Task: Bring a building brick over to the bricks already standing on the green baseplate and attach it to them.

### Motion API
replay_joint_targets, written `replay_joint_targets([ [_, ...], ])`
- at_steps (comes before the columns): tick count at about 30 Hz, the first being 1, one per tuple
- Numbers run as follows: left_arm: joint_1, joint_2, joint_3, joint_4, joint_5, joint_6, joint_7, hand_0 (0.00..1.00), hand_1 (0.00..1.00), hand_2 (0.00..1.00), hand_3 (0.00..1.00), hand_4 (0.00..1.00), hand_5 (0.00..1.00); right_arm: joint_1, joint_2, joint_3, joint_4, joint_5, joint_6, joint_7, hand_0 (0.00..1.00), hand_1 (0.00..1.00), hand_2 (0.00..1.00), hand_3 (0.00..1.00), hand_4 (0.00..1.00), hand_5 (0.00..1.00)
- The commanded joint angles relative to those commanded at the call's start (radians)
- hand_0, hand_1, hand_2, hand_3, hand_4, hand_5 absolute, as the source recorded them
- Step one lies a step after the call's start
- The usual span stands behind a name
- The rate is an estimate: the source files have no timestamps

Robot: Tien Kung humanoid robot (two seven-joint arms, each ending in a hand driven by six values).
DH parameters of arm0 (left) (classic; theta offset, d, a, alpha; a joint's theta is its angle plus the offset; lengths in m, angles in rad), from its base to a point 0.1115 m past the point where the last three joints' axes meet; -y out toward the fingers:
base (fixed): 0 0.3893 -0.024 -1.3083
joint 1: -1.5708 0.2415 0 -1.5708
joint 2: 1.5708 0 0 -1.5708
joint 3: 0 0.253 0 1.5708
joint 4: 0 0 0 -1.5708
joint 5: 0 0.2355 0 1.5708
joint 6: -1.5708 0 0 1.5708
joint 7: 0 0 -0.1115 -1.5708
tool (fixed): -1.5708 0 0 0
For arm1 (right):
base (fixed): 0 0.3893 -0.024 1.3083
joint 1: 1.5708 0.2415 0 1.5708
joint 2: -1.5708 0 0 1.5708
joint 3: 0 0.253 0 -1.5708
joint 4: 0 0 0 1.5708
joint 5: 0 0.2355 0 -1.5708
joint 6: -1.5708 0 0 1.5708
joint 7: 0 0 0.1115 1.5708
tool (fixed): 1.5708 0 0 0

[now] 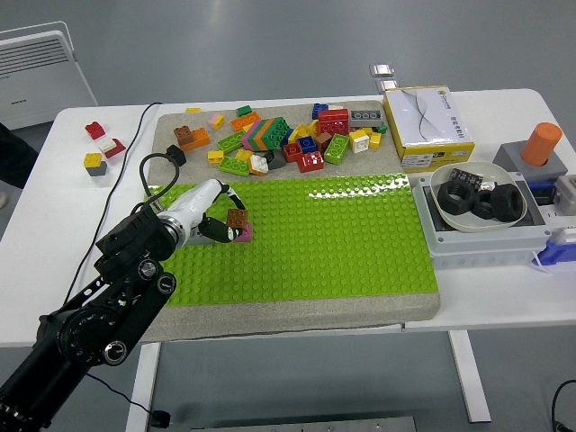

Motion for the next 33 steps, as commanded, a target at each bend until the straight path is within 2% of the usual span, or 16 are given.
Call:
replay_joint_targets([
  [8, 0.002, -0.002, 0.011, -0.02, -0.01, -0.015, 0.039, 0.965, 0.934, 0.874, 0.437, 0.754, 0.05, 0.001, -0.001, 0.015, 0.0, -0.018, 0.003, 0.001, 0.671, 0.624, 0.727, 0.795, 0.873, 0.998],
  [14, 0.0, -0.005, 0.014, -0.023, -0.012, -0.021, 0.05, 0.968, 0.936, 0.874, 0.438, 0.753, 0.053, 0.001, -0.002, 0.022, 0.0, -0.028, 0.004, 0.002, 0.67, 0.624, 0.727, 0.795, 0.872, 0.998],
  [33, -0.002, -0.01, 0.011, 0.004, -0.017, -0.013, 0.039, 0.958, 0.933, 0.87, 0.441, 0.698, 0.063, 0.003, -0.002, 0.027, 0.0, -0.034, 0.004, 0.003, 0.671, 0.623, 0.726, 0.793, 0.872, 0.998],
])
